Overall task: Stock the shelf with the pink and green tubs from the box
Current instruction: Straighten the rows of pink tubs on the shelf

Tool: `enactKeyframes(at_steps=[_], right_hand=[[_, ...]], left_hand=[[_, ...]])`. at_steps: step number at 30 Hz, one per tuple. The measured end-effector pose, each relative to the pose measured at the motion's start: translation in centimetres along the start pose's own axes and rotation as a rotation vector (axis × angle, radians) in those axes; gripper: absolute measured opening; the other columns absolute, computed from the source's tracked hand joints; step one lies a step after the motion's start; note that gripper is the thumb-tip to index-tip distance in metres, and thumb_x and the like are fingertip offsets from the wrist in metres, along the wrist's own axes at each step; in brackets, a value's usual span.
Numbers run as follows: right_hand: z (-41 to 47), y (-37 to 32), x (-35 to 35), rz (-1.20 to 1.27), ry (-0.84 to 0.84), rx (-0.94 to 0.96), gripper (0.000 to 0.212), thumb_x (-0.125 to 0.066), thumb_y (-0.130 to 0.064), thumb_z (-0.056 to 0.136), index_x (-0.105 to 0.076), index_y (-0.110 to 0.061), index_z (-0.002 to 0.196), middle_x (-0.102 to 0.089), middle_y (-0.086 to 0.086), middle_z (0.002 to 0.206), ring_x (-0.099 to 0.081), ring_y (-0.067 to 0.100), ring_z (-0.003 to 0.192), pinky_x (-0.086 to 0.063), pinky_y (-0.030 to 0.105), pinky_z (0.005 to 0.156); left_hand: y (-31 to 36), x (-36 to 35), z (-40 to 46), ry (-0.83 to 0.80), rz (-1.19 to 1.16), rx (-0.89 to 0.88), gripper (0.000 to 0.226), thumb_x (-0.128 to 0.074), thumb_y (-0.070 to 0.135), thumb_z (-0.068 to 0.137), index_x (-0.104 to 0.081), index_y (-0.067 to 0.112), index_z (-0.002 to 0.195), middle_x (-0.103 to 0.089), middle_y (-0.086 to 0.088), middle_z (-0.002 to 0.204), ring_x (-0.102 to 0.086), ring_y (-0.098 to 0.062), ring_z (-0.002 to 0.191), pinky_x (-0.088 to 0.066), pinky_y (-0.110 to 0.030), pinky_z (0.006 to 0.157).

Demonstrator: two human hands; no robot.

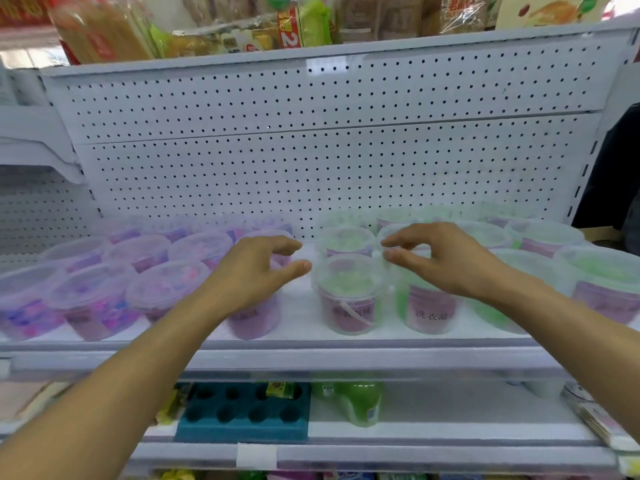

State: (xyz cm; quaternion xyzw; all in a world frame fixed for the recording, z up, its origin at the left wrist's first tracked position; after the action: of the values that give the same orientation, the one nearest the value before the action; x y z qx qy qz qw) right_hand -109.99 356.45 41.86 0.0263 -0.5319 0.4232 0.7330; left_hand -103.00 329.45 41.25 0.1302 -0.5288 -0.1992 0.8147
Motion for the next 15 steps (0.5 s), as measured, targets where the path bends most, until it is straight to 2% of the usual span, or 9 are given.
enactKeyframes(at_steps=[3,6,7,10,13,15], right_hand=[[3.3,-2.3,-1.7,0.041,-0.01,-0.012,0.026,-0.059,-0.047,0.087,-0.071,-0.031,0.103,-0.069,-0.017,0.104,-0.063,0.002,0.091,-0.052,0.037,0.088],[7.2,-4.6,-4.1,0.077,-0.046,-0.039,0.024,-0.061,-0.043,0.088,-0.072,-0.028,0.103,-0.066,-0.023,0.092,-0.062,-0.001,0.087,-0.054,0.029,0.079],[8.6,-5.3,-5.0,0.082,-0.063,-0.05,0.023,-0.061,-0.043,0.088,-0.072,-0.028,0.103,-0.065,-0.025,0.092,-0.062,-0.002,0.087,-0.053,0.029,0.081],[12.9,-6.9,-8.0,0.072,-0.136,-0.093,0.028,-0.059,-0.048,0.088,-0.07,-0.032,0.108,-0.067,-0.018,0.111,-0.063,0.003,0.096,-0.048,0.031,0.095],[16.7,-8.0,-11.0,0.053,-0.237,-0.154,0.041,-0.054,-0.056,0.088,-0.063,-0.034,0.121,-0.055,-0.014,0.134,-0.055,0.004,0.111,-0.038,0.025,0.099],[18.7,-8.5,-12.7,0.039,-0.278,-0.202,0.051,-0.05,-0.059,0.089,-0.055,-0.033,0.132,-0.043,-0.013,0.146,-0.048,0.008,0.124,-0.03,0.023,0.1]], left_hand=[[-4.0,2.7,1.5,-0.021,0.053,0.018,0.042,-0.064,0.047,0.085,-0.066,0.024,0.12,-0.063,0.014,0.119,-0.056,-0.002,0.107,-0.039,-0.022,0.094],[-9.0,5.7,3.9,-0.07,0.115,0.035,0.032,-0.053,0.042,0.094,-0.067,0.024,0.116,-0.065,0.01,0.118,-0.058,-0.01,0.107,-0.041,-0.027,0.091],[-10.8,6.8,4.8,-0.078,0.134,0.062,0.032,-0.048,0.04,0.097,-0.067,0.022,0.114,-0.066,0.007,0.116,-0.058,-0.013,0.106,-0.04,-0.028,0.088],[-16.2,9.4,7.8,-0.125,0.19,0.15,0.042,-0.037,0.044,0.099,-0.064,0.012,0.106,-0.068,-0.01,0.108,-0.06,-0.029,0.101,-0.043,-0.034,0.083],[-20.4,9.8,10.1,-0.229,0.235,0.197,0.045,-0.031,0.051,0.099,-0.056,0.015,0.092,-0.067,-0.012,0.105,-0.058,-0.025,0.094,-0.041,-0.034,0.08],[-22.1,9.3,11.3,-0.287,0.232,0.202,0.047,-0.029,0.057,0.096,-0.051,0.017,0.086,-0.061,-0.008,0.089,-0.052,-0.021,0.082,-0.039,-0.033,0.076]])
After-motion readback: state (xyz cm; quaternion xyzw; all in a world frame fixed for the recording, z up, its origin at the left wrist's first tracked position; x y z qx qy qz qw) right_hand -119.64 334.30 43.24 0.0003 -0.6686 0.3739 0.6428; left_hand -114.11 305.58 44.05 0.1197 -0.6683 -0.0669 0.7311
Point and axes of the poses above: each hand's wrist, its own z-axis towards the middle knuckle, its own x-axis out of the back of the hand, y = z × x, the point moved 1 cm from there along z, towards the middle knuckle
